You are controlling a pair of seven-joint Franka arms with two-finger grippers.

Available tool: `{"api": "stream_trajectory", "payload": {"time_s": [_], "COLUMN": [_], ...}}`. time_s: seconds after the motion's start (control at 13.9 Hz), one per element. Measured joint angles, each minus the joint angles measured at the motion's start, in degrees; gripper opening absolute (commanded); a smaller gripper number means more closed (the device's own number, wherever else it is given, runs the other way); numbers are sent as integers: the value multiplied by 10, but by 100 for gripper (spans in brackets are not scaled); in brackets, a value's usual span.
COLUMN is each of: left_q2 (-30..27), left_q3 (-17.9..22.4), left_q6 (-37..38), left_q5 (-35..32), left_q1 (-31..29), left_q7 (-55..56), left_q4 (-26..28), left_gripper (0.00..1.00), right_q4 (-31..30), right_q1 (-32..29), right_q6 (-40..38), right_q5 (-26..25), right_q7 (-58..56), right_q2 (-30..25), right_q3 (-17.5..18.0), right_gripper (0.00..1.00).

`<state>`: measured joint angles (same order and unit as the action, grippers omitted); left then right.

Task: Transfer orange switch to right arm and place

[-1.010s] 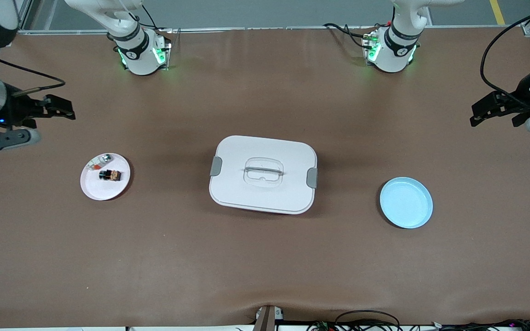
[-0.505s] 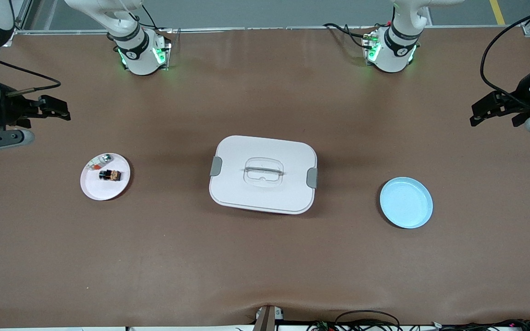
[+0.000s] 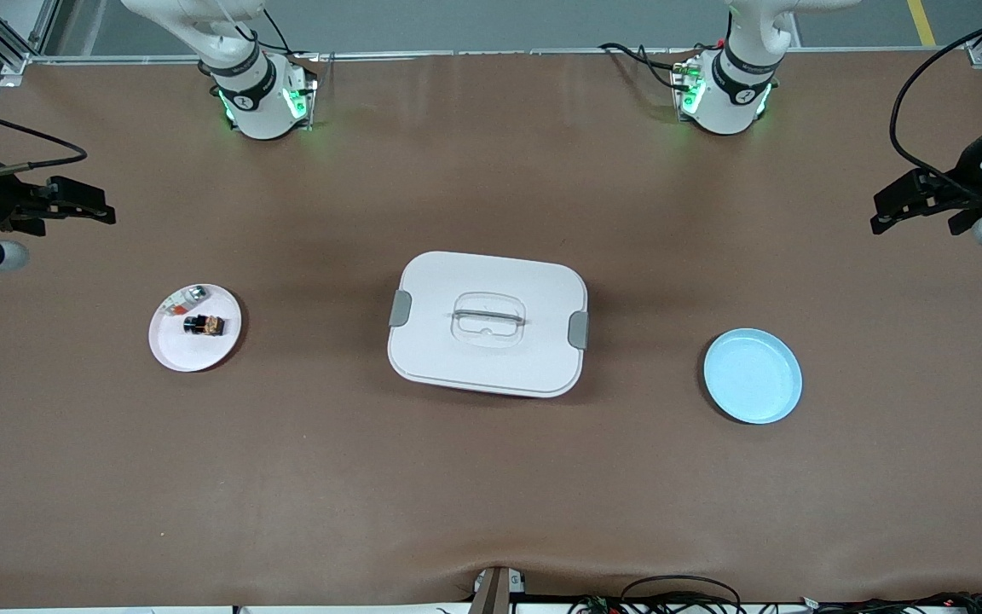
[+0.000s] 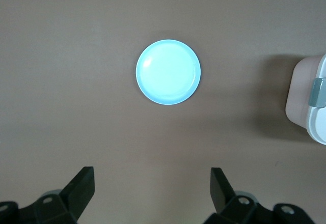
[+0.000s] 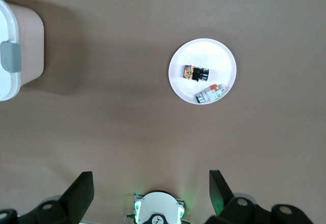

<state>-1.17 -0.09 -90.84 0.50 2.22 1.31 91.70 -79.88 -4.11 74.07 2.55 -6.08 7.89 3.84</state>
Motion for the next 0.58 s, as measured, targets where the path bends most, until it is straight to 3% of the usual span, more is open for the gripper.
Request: {"api": "stream_trajectory", "payload": {"time_s": [0.58], "left_q2": [0], "left_q3": [-1], "left_q6": [2], "left_q5": [0], "left_q1": [0], "left_q7": [0], "left_q4": [0], "left_gripper": [100], "right_q4": [-1], "right_q1": [-7], "right_q6": [17], "right_q5": [0], "right_q7": [13], "right_q2": [-5], "right_q3": [0], "right_gripper": [100]}}
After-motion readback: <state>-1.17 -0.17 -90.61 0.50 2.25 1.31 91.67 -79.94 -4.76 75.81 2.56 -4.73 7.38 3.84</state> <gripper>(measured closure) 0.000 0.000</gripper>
